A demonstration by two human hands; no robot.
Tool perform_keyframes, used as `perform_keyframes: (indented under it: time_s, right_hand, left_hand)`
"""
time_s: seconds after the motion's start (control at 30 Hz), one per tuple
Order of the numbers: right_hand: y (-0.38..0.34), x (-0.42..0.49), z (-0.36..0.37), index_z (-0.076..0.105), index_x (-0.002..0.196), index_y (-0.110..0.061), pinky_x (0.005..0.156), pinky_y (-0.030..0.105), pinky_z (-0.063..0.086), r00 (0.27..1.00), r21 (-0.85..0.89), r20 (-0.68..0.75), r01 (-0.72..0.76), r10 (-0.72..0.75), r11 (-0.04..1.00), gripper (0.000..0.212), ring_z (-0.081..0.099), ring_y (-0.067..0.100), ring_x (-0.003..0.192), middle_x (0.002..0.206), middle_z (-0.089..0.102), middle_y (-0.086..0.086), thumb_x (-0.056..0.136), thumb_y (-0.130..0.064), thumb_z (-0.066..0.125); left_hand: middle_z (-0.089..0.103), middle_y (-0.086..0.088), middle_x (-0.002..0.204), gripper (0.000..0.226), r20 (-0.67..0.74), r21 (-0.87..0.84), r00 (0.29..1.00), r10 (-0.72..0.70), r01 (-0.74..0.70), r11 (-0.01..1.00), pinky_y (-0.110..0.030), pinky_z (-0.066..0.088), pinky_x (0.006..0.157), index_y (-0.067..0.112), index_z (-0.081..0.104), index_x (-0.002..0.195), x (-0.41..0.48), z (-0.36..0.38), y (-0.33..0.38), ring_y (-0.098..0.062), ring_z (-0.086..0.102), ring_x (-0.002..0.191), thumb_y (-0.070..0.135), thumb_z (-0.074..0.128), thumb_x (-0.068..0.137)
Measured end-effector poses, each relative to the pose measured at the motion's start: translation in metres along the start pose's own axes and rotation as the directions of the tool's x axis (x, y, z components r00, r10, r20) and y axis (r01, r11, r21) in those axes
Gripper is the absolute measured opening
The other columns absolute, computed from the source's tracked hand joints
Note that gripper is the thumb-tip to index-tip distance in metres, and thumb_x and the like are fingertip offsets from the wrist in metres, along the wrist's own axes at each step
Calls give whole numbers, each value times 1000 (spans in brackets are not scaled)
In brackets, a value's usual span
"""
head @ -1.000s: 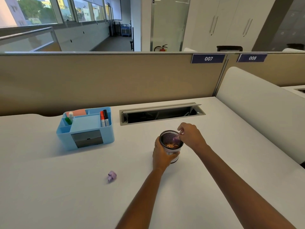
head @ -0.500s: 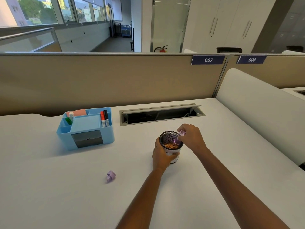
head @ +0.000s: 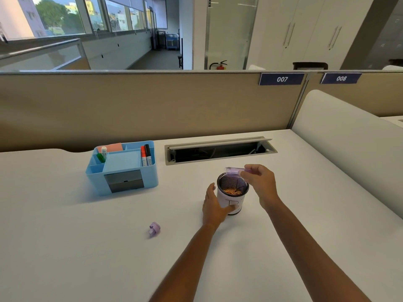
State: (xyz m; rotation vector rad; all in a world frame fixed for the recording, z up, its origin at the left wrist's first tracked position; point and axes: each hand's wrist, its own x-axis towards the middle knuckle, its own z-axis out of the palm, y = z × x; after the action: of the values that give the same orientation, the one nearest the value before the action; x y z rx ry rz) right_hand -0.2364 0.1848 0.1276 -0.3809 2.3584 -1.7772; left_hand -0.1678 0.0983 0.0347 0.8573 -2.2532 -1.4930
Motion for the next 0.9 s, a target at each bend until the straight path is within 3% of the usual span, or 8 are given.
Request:
perform_keyframes:
  time_s: [0.23,0.33,0.43,0.5,0.6,0.73,0.83,0.9]
  right_hand:
    - [0,-35,24,57,103,-8,83,32,54,974,322,222,-108,36,940,25,60,29,99,108,62,15,80,-15,65]
    - [4,-50,45,59,90,-8,68,18,57,948,449,315,-197,52,872,12,63,30,93,103,61,18,79,-7,64]
    - [15,-64,65,57,81,-8,62,14,58,924,516,367,-301,111,802,11,64,24,82,99,59,20,79,0,63]
    - [25,-73,80,56,83,-5,63,15,59,908,507,385,-356,164,785,11,64,23,80,100,60,23,79,1,64]
    - [40,-84,99,56,95,1,81,30,56,893,421,380,-399,241,815,18,63,33,94,106,61,26,80,-3,65]
    - [44,-99,119,56,83,-4,94,46,51,889,302,398,-360,226,883,5,61,41,98,98,60,27,83,-4,62]
    - [43,-106,131,53,82,-9,90,41,52,883,276,436,-317,175,907,7,61,35,94,97,58,21,86,-7,59]
    - [44,-110,138,50,92,-9,85,37,51,892,221,433,-242,128,945,6,61,30,92,100,56,16,89,-12,55]
  left_hand:
    - [24,-12,151,77,-14,-53,999,-45,44,998,-39,26,112,10,22,137,-16,-28,-14,-27,26,137,22,69,78]
    - [37,-12,144,48,-175,-135,984,-31,7,991,-36,30,110,9,36,130,-28,-44,-14,-26,37,131,15,56,88]
    - [52,-15,133,27,-386,-387,900,-203,42,921,-39,34,108,6,52,117,-41,-55,-10,-29,47,122,13,38,96]
    - [56,-16,127,34,-373,-576,871,-320,53,815,-42,34,107,3,55,114,-49,-64,-8,-32,50,119,18,29,98]
    - [58,-10,112,39,-281,-651,896,-342,84,755,-39,43,98,2,51,119,-56,-74,-10,-30,56,106,27,30,97]
    - [61,-14,110,28,-281,-530,898,-339,149,835,-34,45,90,3,53,115,-62,-89,-24,-30,58,103,18,48,92]
    - [58,-18,123,30,-339,-477,877,-339,150,866,-46,44,102,5,52,117,-66,-105,-34,-34,56,110,18,52,90]
    - [55,-18,129,32,-409,-444,854,-322,122,888,-43,43,100,4,50,120,-68,-117,-38,-35,53,114,17,52,90]
